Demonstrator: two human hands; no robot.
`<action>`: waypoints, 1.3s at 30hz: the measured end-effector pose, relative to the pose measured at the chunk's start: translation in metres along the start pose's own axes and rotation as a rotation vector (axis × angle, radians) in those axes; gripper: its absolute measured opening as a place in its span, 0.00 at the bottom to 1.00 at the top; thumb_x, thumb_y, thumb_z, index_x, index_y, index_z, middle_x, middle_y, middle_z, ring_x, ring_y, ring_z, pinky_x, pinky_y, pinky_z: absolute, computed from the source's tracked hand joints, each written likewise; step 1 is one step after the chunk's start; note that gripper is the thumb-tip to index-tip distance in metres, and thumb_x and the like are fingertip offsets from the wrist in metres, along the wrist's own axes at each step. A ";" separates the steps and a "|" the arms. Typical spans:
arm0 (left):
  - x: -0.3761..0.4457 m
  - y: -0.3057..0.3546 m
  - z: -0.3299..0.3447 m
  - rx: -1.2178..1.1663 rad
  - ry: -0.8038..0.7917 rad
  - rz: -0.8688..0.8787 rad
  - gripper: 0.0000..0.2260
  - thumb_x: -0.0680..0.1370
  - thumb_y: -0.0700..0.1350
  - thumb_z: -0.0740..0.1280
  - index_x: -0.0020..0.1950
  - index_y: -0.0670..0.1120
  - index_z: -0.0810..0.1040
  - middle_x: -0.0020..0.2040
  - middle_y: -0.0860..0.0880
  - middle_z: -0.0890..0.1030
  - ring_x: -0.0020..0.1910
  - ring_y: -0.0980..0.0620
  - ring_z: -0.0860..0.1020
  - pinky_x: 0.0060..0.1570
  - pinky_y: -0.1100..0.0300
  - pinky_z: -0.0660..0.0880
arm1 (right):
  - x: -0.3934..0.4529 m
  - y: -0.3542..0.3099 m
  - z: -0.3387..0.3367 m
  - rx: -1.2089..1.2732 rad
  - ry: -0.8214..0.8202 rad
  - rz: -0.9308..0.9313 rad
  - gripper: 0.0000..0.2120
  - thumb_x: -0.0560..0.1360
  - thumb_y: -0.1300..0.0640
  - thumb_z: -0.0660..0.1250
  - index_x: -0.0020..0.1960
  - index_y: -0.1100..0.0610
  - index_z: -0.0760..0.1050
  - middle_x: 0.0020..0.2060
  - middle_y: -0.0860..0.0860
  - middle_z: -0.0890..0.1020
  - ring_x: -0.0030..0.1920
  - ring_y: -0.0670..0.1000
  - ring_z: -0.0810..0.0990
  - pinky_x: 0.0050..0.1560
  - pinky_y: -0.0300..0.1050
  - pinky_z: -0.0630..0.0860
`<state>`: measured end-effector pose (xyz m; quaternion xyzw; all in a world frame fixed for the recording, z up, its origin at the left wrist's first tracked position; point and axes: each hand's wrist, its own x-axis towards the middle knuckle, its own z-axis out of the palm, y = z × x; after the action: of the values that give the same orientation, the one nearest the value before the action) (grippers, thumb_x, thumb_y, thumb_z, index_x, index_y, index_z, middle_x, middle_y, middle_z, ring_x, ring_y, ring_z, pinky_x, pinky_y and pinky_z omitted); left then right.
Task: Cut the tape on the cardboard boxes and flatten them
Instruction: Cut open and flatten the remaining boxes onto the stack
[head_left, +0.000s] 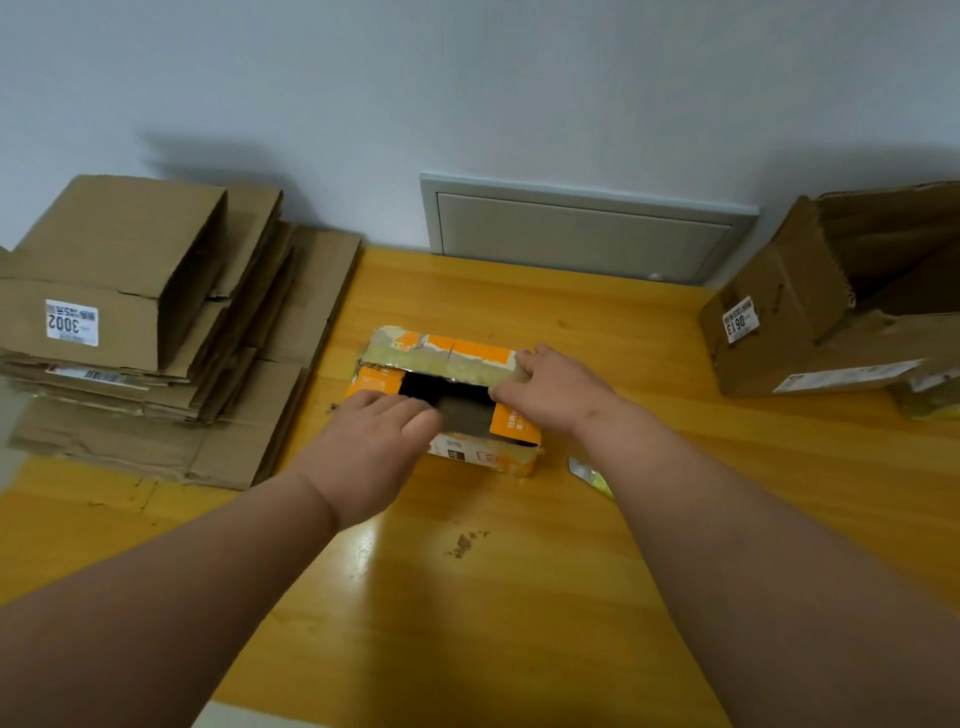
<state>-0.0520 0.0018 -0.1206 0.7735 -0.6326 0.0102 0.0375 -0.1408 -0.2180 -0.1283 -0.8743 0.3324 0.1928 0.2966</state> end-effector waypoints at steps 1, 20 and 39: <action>-0.007 0.000 -0.001 -0.025 -0.014 0.011 0.12 0.74 0.46 0.72 0.57 0.45 0.79 0.54 0.47 0.83 0.53 0.46 0.81 0.56 0.48 0.76 | 0.000 -0.003 0.000 -0.047 -0.003 0.003 0.37 0.74 0.34 0.61 0.78 0.49 0.59 0.78 0.49 0.58 0.76 0.57 0.60 0.71 0.61 0.63; 0.011 -0.013 0.003 -0.409 -0.462 -0.761 0.48 0.64 0.69 0.74 0.77 0.67 0.51 0.77 0.60 0.30 0.78 0.40 0.48 0.72 0.41 0.61 | 0.002 -0.005 -0.002 0.261 0.504 0.125 0.27 0.74 0.31 0.62 0.61 0.53 0.72 0.51 0.50 0.80 0.49 0.54 0.79 0.45 0.47 0.74; 0.016 -0.027 0.002 -0.384 -0.288 -0.658 0.59 0.54 0.80 0.62 0.80 0.60 0.44 0.78 0.62 0.38 0.74 0.43 0.65 0.58 0.50 0.76 | -0.019 0.011 0.020 0.766 0.338 0.155 0.30 0.78 0.57 0.60 0.77 0.44 0.56 0.67 0.52 0.73 0.42 0.43 0.74 0.36 0.38 0.69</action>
<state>-0.0224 -0.0084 -0.1230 0.9071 -0.3404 -0.2291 0.0937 -0.1650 -0.2025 -0.1377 -0.6925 0.4888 -0.0692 0.5260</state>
